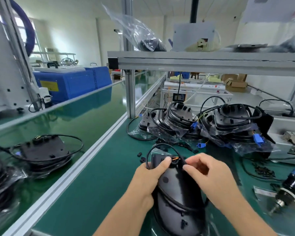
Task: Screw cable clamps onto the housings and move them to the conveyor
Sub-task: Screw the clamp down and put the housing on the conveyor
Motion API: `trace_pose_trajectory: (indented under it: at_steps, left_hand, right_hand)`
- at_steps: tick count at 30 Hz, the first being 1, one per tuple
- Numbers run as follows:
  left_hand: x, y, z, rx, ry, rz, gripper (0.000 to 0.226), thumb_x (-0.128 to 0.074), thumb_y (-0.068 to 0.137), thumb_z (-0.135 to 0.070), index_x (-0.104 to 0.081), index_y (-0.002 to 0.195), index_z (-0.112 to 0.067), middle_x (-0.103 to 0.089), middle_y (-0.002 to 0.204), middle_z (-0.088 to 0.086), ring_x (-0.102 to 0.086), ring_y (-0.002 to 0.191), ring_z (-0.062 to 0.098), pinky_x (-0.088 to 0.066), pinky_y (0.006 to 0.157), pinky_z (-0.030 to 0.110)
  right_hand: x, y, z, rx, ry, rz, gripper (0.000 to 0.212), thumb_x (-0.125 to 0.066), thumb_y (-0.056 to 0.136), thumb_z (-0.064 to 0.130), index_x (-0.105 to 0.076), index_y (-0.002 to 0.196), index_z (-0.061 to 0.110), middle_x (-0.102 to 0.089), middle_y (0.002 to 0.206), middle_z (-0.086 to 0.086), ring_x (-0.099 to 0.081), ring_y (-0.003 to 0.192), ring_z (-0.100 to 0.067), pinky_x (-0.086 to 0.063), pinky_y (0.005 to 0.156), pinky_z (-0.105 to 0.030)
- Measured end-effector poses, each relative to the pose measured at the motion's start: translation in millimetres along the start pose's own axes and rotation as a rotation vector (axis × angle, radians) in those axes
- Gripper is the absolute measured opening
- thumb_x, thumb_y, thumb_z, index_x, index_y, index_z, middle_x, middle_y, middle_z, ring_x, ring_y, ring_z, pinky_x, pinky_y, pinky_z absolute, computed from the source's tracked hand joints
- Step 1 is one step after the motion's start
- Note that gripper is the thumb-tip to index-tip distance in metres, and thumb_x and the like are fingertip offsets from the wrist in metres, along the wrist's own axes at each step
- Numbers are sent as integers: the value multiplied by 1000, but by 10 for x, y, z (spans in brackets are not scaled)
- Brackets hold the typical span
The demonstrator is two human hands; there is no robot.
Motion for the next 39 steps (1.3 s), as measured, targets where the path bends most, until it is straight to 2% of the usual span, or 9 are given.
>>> trace_pose_trajectory:
  at_steps: [4,8,11,16,19,22,31,35,39]
  left_hand:
    - [261,-59,-154,-125,-74,-155,87,-95,35,-48,-63,106,-10,-75,92,11,-73,82,27,-60,73,41]
    - [623,-121,-323,-262,-55,-369,82,-94,30,-44,-62,100,-17,-75,92,8,-73,83,26,-59,79,47]
    - [972,-233,-509,-368,-52,-434,72,-91,37,-46,-64,98,-18,-76,89,6,-74,82,24,-59,79,44]
    - [1939,-463,-1159,-501,-8,-609,82,-93,39,-46,-65,102,-2,-75,86,15,-72,75,25,-56,61,32]
    - [2579,-402,-1615,-489,-52,-743,74,-91,56,-36,-62,112,2,-72,95,19,-72,79,32,-58,63,36]
    - [3016,-196,-1920,-429,-95,-818,79,-90,61,-34,-56,121,3,-68,108,21,-69,90,36,-57,78,52]
    - [3465,305,-1866,-256,-39,-905,96,-89,61,-42,-42,134,-1,-62,121,22,-62,106,41,-49,92,56]
    - [3403,295,-1911,-262,257,-1006,84,-80,73,-44,-44,134,2,-58,127,23,-59,113,40,-50,95,50]
    - [3183,141,-2044,-156,809,-1317,88,-73,79,-49,-38,133,11,-50,132,28,-52,119,41,-46,95,46]
  right_hand:
    - [-438,-74,303,250,-37,37,17,-81,75,15,-68,81,25,-58,75,16,-56,72,-4,-43,70,-20]
    - [-760,-28,621,481,-19,53,10,-68,79,21,-73,87,23,-60,78,13,-61,71,-15,-49,62,-33]
    - [-934,-53,804,677,-36,-16,27,-55,85,33,-75,99,22,-66,97,8,-62,88,-17,-48,76,-42]
    - [-983,48,746,500,103,-82,50,-38,91,59,-71,102,23,-65,110,1,-50,98,-14,-41,87,-38]
    - [-1072,164,627,307,191,-9,7,-63,89,32,-69,93,32,-69,100,9,-49,92,-8,-38,80,-28]
    - [-1232,233,464,162,224,51,36,-70,82,4,-68,81,40,-60,97,30,-49,84,-7,-36,74,-8]
    - [-1618,406,411,193,248,125,29,-66,87,12,-65,82,40,-61,96,31,-56,87,3,-38,74,-6]
    - [-1791,426,410,198,264,159,24,-64,89,14,-65,83,37,-64,83,23,-60,85,-4,-47,75,-26]
    - [-1820,437,370,222,250,167,12,-64,90,14,-71,87,24,-64,82,18,-60,87,-5,-49,77,-31]
Point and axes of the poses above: each hand's wrist, its own y-axis towards the middle knuckle, its own x-axis out of the back of the hand, z = x × y, the point moved 4 cm from there along y, towards the middle knuckle
